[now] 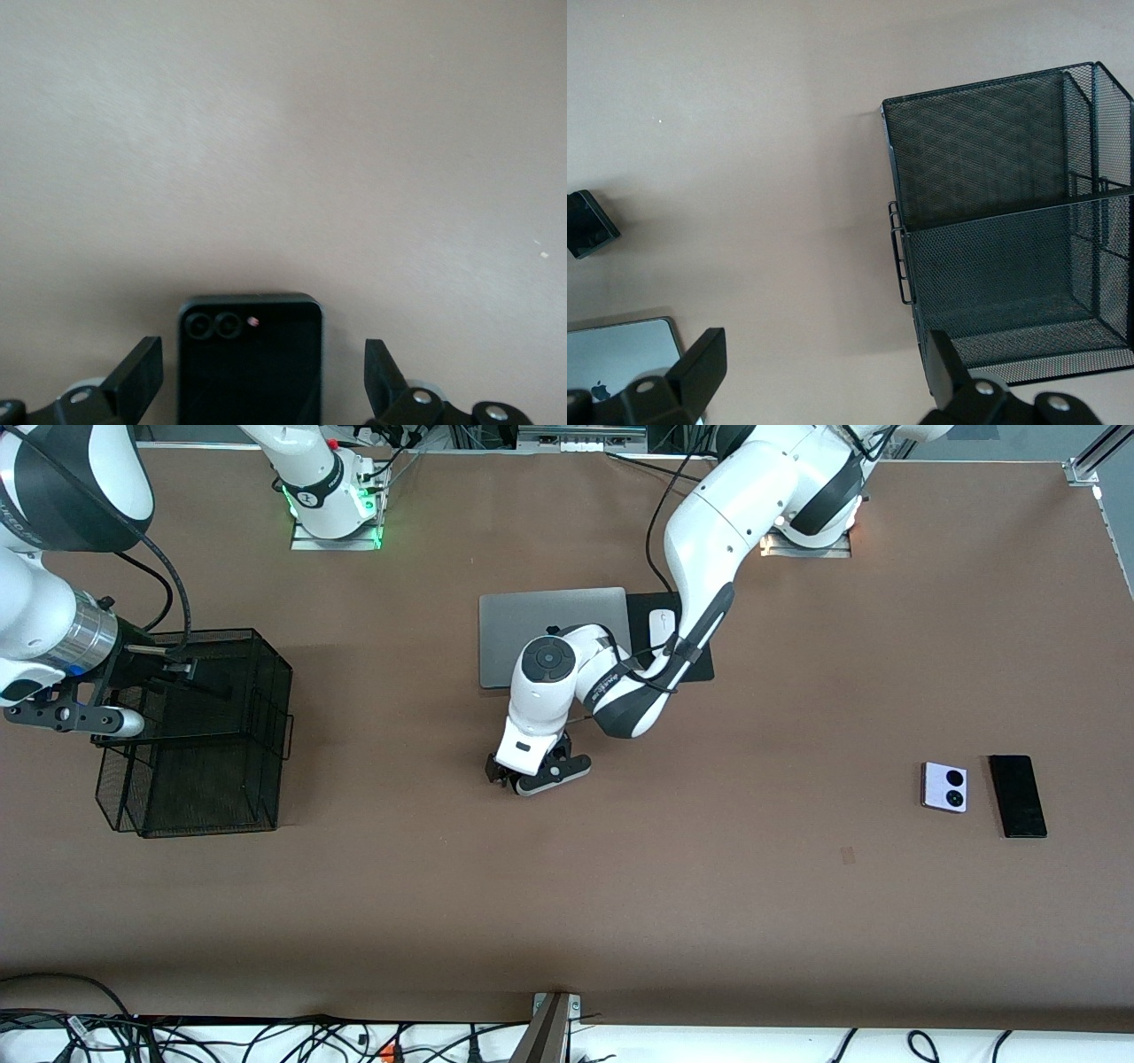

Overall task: Place phones with both arms
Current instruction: 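Carry the black flip phone beside the laptop and open the left gripper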

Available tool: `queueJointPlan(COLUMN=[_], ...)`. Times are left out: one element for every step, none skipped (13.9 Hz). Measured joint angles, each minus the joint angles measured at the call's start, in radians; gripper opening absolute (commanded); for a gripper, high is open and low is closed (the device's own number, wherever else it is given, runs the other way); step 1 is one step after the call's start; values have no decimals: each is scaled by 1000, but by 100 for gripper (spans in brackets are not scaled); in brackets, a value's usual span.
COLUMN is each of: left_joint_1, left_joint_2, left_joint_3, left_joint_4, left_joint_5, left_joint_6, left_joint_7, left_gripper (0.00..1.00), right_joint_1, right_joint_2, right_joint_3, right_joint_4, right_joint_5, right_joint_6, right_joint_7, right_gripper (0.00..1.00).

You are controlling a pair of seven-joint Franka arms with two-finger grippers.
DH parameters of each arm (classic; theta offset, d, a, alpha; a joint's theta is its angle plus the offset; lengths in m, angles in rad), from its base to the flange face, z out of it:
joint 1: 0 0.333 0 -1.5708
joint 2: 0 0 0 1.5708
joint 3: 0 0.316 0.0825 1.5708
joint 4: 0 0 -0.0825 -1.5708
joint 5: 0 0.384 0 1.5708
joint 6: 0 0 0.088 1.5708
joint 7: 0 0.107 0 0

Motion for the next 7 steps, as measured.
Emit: queueJointPlan(left_joint_1=[5,13,24,38,51,65,82], left_joint_2=[-3,-9,-18,-29,-41,-54,-68], left_joint_3=[2,5,6,8,10,11,12], left_joint_4=[8,15,20,21,22,22,23], left_joint_5=[0,0,0,0,0,0,0], left_joint_6=[-65,-130,-183,-226,-272,-328,-383], left_joint_7=[37,100,161,223,295,372,447], left_gripper=[100,100,100,100,100,100,100], right_joint_1=[0,0,0,0,0,1,3], right_joint_2=[0,0,0,0,0,0,0], right_joint_3=[0,0,0,0,1,5,12], right_joint_4=[0,0,0,0,0,0,1], right_joint_5=[0,0,0,1,2,4,5], right_joint_6=[0,0,0,0,0,0,0], right_joint_7=[0,0,0,0,0,0,0], right_gripper=[100,100,100,100,100,100,100])
